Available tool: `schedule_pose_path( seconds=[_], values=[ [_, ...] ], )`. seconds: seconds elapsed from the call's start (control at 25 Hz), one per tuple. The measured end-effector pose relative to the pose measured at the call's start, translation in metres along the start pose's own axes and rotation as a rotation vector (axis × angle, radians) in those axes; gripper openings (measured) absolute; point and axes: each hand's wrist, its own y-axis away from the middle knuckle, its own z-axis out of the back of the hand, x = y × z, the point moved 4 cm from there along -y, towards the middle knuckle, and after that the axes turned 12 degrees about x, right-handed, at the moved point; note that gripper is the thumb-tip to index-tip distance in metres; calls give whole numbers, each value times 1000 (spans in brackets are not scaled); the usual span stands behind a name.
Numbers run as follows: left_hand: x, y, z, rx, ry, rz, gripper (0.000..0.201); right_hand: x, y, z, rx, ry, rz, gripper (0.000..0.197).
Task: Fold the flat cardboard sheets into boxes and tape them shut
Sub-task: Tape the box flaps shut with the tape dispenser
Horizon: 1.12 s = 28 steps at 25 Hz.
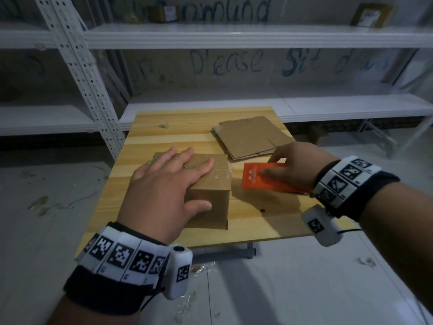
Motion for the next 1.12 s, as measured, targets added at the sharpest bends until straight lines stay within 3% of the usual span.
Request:
schedule_pose_path(
  seconds=[0.28, 0.48, 0.56, 0.72, 0.88, 1.0, 1.12],
  values=[
    [0, 1, -2, -10, -3, 6, 86, -20, -13, -32, -71, 146, -70, 56],
    [-1, 2, 0, -11, -6, 20, 87, -22, -4, -50, -66, 141, -36, 66],
    [-1, 2, -1, -3, -9, 23, 86, -18, 0, -42, -129, 165, -18, 72],
    [-2, 2, -1, 0, -2, 27, 86, 16, 31, -18, -300, -199, 295, 98],
    [-4, 1, -3, -29, -15, 40, 89, 67, 59, -28, -165, -337, 603, 112],
    [-5, 1, -3, -51, 8, 72, 100, 85, 53, -48, -25, -358, 674, 127],
    [0, 4, 0, -38, 123, 103, 108, 92, 44, -62, -7, -360, 665, 128]
  ],
)
